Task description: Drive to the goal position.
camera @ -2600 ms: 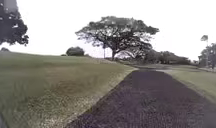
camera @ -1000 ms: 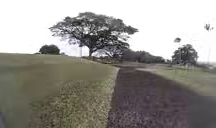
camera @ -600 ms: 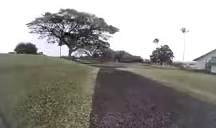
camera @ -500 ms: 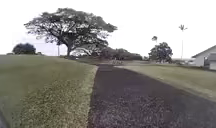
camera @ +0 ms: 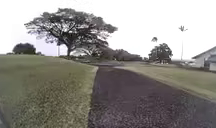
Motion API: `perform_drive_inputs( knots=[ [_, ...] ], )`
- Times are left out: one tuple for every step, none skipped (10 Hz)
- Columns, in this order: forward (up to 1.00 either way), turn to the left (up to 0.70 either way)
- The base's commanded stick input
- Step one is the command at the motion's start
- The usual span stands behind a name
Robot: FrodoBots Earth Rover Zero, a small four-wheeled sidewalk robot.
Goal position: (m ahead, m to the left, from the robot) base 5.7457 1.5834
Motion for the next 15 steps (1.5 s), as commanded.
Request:
perform_drive_inputs(
  knots=[
    [0.00, 0.00],
    [0.00, 0.00],
    [0.00, 0.00],
    [0.00, 0.37],
    [1.00, 0.40],
    [1.00, 0.30],
    [1.00, 0.00],
    [1.00, 0.00],
    [1.00, 0.00],
    [1.00, 0.00],
    [1.00, 0.00],
    [1.00, 0.00],
    [1.00, 0.00],
    [1.00, 0.00],
    [1.00, 0.00]
  ],
)
